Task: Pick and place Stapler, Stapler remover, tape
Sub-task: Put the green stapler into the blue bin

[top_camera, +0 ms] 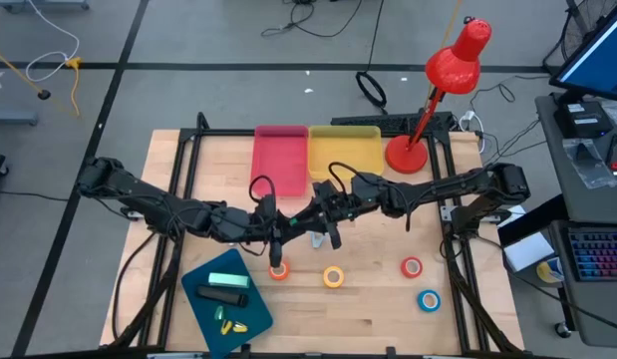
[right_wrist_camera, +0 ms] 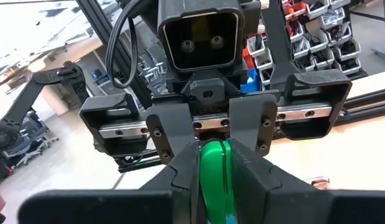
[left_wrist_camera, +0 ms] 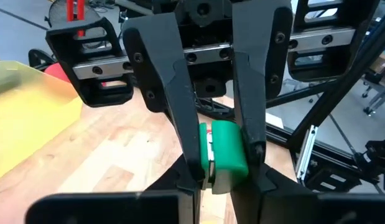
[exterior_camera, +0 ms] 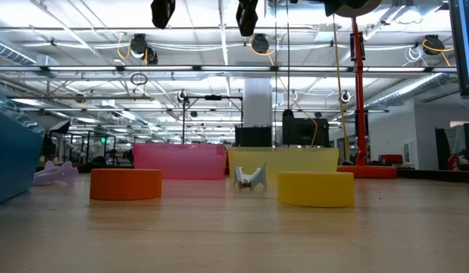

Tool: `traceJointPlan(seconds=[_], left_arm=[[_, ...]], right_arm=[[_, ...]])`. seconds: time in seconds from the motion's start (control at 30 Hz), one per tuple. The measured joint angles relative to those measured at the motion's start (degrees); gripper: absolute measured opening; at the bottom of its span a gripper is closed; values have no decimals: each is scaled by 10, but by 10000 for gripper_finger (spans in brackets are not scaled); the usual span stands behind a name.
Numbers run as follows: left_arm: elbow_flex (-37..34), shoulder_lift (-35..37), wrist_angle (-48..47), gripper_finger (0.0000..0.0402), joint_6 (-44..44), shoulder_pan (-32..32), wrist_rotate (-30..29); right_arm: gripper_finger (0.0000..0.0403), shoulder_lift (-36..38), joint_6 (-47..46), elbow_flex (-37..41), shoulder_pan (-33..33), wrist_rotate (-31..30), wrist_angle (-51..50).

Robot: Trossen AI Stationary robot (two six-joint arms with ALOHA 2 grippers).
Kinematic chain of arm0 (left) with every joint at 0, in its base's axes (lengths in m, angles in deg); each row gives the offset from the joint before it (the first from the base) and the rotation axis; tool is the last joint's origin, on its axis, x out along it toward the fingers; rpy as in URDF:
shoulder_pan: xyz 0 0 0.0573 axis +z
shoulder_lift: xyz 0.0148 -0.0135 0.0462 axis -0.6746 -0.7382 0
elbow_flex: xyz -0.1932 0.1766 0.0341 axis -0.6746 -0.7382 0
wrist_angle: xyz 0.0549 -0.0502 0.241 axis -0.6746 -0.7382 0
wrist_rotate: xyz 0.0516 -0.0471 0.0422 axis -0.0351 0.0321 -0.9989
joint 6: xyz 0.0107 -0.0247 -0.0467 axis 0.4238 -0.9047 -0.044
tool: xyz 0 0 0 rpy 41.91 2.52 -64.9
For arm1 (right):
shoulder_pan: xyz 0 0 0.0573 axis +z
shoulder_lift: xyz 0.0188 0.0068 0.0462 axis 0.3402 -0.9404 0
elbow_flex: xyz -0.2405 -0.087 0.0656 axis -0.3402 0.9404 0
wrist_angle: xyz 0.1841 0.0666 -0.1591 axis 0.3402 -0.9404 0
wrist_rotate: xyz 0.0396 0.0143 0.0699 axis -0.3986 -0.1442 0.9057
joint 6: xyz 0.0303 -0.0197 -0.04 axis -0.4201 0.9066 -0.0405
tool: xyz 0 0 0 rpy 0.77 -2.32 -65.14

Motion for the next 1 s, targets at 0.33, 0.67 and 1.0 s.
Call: traceJointPlan(seconds=[0.33,0.67,1.0], left_arm=[[0,0,-10,53,-13,0,17],[1,0,-74,51,-109,-9,39],[1,0,-196,51,-311,-53,170]], right_arm=[[105,0,1,-1,0,14,-20],[172,0,31,-1,-1,28,-90],[248,0,50,0,-2,29,-159]])
